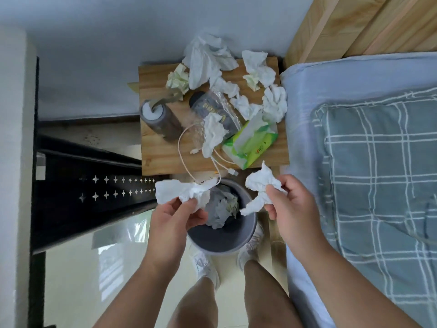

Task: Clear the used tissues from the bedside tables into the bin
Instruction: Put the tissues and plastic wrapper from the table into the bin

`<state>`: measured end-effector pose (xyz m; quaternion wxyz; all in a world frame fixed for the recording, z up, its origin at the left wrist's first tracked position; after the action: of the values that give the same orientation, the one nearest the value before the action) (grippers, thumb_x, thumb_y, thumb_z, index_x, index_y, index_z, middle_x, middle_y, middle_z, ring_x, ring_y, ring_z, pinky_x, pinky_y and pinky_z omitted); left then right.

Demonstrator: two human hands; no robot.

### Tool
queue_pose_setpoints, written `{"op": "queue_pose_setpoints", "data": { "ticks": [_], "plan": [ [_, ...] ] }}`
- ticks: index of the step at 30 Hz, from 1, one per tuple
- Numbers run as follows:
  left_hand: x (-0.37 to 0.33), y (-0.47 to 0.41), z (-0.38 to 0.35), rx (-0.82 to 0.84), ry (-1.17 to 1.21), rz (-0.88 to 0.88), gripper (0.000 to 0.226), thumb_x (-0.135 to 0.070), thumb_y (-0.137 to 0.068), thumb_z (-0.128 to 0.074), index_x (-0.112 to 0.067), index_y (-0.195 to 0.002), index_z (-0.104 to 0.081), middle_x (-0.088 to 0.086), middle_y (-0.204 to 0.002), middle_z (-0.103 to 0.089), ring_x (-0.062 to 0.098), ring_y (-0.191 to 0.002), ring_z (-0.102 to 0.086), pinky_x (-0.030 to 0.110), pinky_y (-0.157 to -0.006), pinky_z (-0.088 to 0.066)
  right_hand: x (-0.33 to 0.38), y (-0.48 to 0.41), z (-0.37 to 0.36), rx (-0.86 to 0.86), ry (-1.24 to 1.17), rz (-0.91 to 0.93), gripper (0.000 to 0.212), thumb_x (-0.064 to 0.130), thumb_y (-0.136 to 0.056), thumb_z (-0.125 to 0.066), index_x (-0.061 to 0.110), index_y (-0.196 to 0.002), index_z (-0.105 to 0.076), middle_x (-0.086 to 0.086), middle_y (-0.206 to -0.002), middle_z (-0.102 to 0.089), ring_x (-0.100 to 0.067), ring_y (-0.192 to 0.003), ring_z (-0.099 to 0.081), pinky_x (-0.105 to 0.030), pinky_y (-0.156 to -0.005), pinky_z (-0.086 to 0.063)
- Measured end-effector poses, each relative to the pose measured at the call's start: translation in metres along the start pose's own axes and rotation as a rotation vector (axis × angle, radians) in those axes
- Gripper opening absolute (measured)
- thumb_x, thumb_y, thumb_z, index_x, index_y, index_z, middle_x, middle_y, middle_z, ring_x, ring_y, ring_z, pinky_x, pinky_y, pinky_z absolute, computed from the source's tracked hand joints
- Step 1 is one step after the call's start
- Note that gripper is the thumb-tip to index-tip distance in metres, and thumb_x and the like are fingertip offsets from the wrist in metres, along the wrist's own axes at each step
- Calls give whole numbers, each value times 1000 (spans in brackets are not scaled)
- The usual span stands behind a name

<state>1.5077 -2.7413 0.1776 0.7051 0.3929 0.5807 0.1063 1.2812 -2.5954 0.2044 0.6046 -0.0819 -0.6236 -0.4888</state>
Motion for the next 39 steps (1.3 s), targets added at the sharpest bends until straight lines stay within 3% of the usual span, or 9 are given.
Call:
{"op": "queue_pose_setpoints", "data": {
  "ticks": [3,8,12,18,21,25,29,36,39],
  "plan": [
    [54,-6,17,-50,-82,80,38,-10,-101,-62,-32,-76,-79,7,-72,-75,18,-67,-74,29,-69,-66,-57,-2,-11,20,139,-79,13,22,-95,-60,28,-85,-65,5,-64,-62,-8,-54,-54,-24,-53,-43],
    [134,-36,34,-45,-285,273,20,-10,-102,-60,-20,-109,-76,16,-98,-80,13,-67,-74,29,-66,-66,-150,-26,-38,94,317,-246,14,17,-99,-56,24,-86,-60,-7,-81,-65,-24,-69,-63,-26,-53,-43],
    [179,-65,38,21,-478,323,11,-19,-100,-65,-19,-103,-75,1,-79,-80,11,-55,-70,27,-51,-50,-206,-47,-54,107,294,-367,12,13,-100,-54,21,-99,-63,-10,-90,-68,-17,-62,-64,-27,-51,-50],
    [212,-99,29,84,-562,338,10,-26,-98,-69,-21,-93,-76,5,-77,-71,9,-48,-63,23,-45,-39,-246,-70,-68,148,373,-408,15,13,-99,-52,27,-103,-56,-3,-91,-70,-17,-64,-67,-27,-53,-51],
    [219,-109,26,102,-596,376,19,-27,-97,-70,-25,-115,-76,-4,-93,-78,8,-54,-73,21,-46,-42,-258,-76,-73,182,408,-448,18,14,-95,-55,31,-101,-55,-5,-82,-72,-11,-49,-66,-19,-39,-44],
    [212,-108,25,95,-645,396,51,-29,-99,-68,-21,-149,-60,0,-120,-75,9,-71,-79,18,-40,-48,-259,-71,-71,218,438,-495,25,18,-95,-57,30,-116,-53,2,-92,-68,-21,-64,-72,-24,-43,-48],
    [183,-95,12,113,-578,303,46,-32,-100,-66,-25,-146,-62,-9,-123,-72,8,-73,-79,20,-46,-55,-240,-62,-61,226,522,-453,32,20,-93,-54,24,-124,-62,-10,-104,-72,-30,-88,-74,-31,-64,-51],
    [116,-72,0,54,-460,135,16,-28,-103,-64,-33,-116,-72,-10,-108,-75,10,-79,-78,34,-63,-67,-164,-53,-49,238,561,-330,19,23,-96,-49,29,-109,-63,1,-104,-71,-28,-96,-70,-45,-82,-59],
    [87,-64,-1,30,-426,75,14,-25,-103,-65,-36,-108,-73,-10,-107,-75,14,-90,-77,29,-66,-66,-125,-54,-45,215,486,-287,20,22,-94,-50,31,-102,-66,3,-100,-73,-21,-84,-73,-35,-69,-57]
  ]
}}
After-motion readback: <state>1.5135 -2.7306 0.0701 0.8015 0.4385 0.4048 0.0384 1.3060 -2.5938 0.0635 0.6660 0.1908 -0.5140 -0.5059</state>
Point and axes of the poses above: each hand's wrist, its own y-axis away from the middle knuckle, its own z-axis out of the back of the hand, x = y × z, the point moved 10 cm from there along -y, towards the middle knuckle
